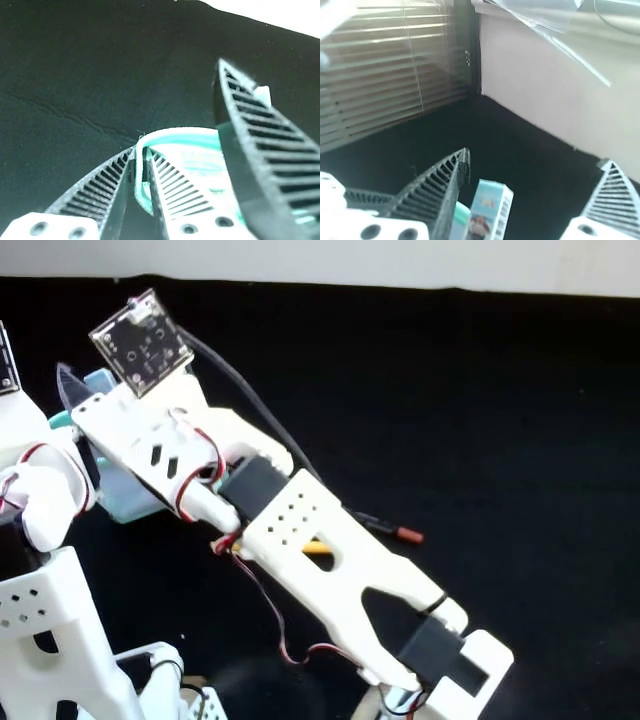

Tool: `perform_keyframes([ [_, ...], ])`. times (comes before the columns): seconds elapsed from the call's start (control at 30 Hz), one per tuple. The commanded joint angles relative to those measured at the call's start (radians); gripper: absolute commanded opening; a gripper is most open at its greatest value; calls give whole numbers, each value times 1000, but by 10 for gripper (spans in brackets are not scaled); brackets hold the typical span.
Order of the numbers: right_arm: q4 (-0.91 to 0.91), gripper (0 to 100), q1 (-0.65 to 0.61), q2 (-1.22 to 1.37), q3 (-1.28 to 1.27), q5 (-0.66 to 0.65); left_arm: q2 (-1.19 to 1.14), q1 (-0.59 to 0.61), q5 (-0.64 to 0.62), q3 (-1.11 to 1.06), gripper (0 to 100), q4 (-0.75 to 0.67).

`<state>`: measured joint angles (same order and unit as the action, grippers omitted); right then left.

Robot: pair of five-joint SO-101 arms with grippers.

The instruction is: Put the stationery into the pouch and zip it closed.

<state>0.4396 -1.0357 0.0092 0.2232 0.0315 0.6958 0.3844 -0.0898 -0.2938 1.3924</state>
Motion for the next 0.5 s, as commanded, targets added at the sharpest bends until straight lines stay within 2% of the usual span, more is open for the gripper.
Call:
perform_keyframes([
  [0.0, 39, 375, -47, -7, 48, -61, -22, 2, 11, -13, 7, 0],
  [0.2, 41, 360, -47, -5, 45, -78, -22, 2, 11, -13, 7, 0],
  [0.27, 42, 288, -47, -4, 44, -80, -22, 2, 11, -13, 7, 0],
  [0.4, 44, 23, -45, -4, 42, -77, -22, 2, 11, -13, 7, 2],
  [0.43, 47, 0, -45, -4, 38, -77, -22, 2, 11, -13, 7, 3],
  [0.47, 51, 25, -45, -4, 27, -80, -22, 2, 11, -13, 7, 3],
])
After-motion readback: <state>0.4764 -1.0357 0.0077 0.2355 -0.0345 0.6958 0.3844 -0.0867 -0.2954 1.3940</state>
